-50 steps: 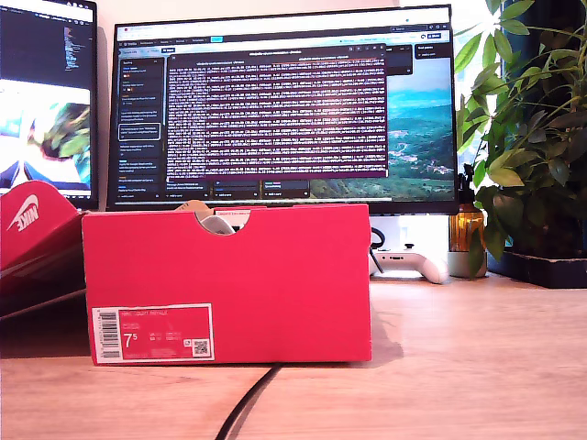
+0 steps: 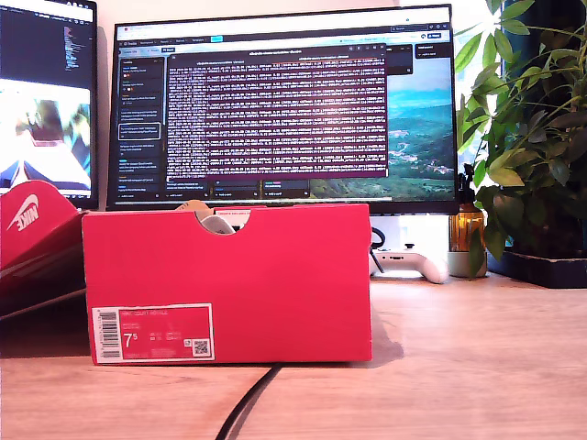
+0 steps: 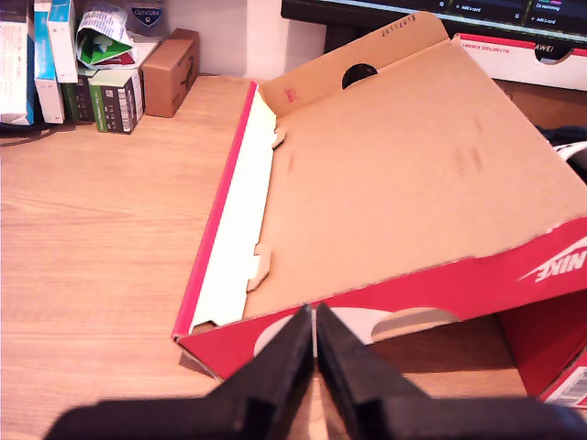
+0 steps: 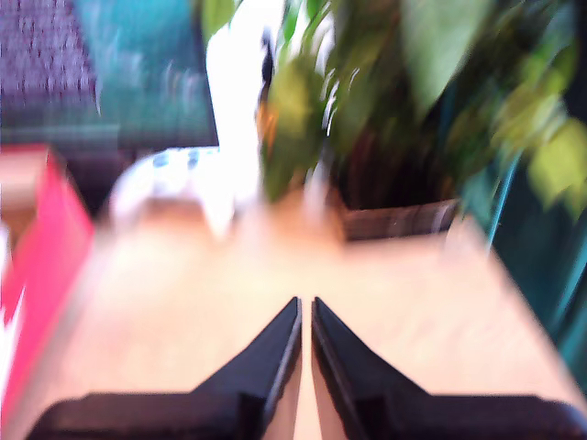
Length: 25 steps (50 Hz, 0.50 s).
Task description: Pack the blue shoes by picking the first shoe and placing it inside the red shoebox, left side, then picking and rotating the second shoe and placing it in the shoebox
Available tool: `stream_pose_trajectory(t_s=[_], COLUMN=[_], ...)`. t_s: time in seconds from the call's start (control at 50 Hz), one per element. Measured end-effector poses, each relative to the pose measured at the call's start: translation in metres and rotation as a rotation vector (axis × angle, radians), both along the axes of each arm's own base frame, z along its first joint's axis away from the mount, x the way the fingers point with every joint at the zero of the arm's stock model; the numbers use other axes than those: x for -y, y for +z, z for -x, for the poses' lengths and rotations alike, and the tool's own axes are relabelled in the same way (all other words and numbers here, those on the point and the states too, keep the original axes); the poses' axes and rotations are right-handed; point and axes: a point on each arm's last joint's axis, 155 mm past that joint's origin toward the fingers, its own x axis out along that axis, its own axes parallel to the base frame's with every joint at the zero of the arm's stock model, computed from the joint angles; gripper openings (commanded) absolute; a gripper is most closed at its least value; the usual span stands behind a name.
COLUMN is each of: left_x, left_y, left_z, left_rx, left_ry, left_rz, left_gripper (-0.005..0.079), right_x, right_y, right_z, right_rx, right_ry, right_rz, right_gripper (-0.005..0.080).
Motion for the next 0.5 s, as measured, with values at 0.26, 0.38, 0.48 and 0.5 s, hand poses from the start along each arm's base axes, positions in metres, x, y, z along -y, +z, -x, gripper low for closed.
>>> stream_pose_trajectory(t_s=[0.26, 0.38, 0.48, 0.5], left_x=[0.0, 0.0, 0.0, 0.0], left_y=[0.0, 0.0, 0.0, 0.0], left_z=[0.0, 0.0, 0.0, 0.0], left_rx=[0.0, 0.0, 0.0, 0.0], left_ry=[0.0, 0.0, 0.0, 0.0], left_rz=[0.0, 0.0, 0.0, 0.0], left_gripper=[-0.002, -0.0019, -0.0019, -0.002], right_x=[-0.001, -0.001, -0.004, -0.004], right_y=[-0.028, -0.039, -0.028, -0.024], right_z=[0.009, 0.013, 0.017, 0.018], right_rx=[0.019, 0.037, 0.099, 0.115], right_ry=[0.017, 0.017, 0.035, 0.038], right_rz=[-0.02, -0.026, -0.028, -0.028], right_gripper=[0.0005, 0.0005, 0.0005, 0.0005])
